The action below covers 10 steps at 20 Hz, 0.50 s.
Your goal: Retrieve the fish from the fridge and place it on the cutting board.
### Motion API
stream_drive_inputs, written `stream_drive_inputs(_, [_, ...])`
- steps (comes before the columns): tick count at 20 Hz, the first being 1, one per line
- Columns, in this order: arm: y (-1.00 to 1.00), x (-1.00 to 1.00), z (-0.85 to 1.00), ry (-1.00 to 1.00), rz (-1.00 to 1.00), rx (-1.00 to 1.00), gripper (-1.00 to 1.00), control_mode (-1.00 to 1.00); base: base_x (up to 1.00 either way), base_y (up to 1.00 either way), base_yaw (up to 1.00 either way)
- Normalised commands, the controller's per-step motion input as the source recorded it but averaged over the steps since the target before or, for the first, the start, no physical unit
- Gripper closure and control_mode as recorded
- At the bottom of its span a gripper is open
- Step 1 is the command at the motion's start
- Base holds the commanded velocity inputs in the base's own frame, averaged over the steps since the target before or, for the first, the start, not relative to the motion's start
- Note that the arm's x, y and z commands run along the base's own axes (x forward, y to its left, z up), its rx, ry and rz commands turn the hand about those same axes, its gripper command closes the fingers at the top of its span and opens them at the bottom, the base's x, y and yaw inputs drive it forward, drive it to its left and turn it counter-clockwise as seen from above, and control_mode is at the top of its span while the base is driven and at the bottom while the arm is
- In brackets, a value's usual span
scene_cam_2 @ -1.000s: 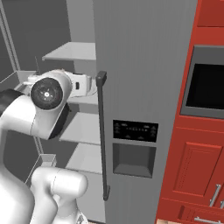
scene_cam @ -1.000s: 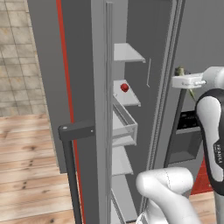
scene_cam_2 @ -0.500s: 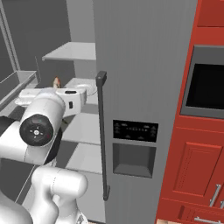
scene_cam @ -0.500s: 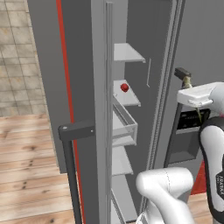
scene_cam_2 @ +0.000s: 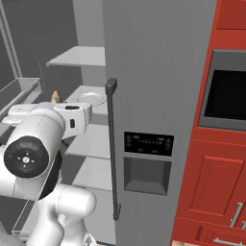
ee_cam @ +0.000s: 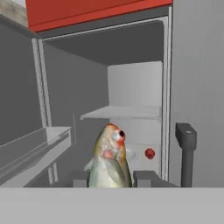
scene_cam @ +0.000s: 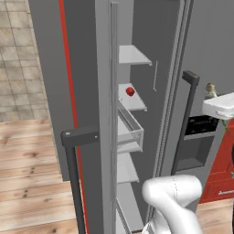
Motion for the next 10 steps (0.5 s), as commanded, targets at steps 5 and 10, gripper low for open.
stream_drive_inputs(5, [0.0, -0.14, -0.04, 0.01, 0.01, 0.0, 1.0, 1.0, -0.8, -0.16, 0.07])
stream_drive_inputs(10, [0.0, 0.0, 0.0, 0.0, 0.0, 0.0, 1.0, 1.0, -1.0, -0.24, 0.23])
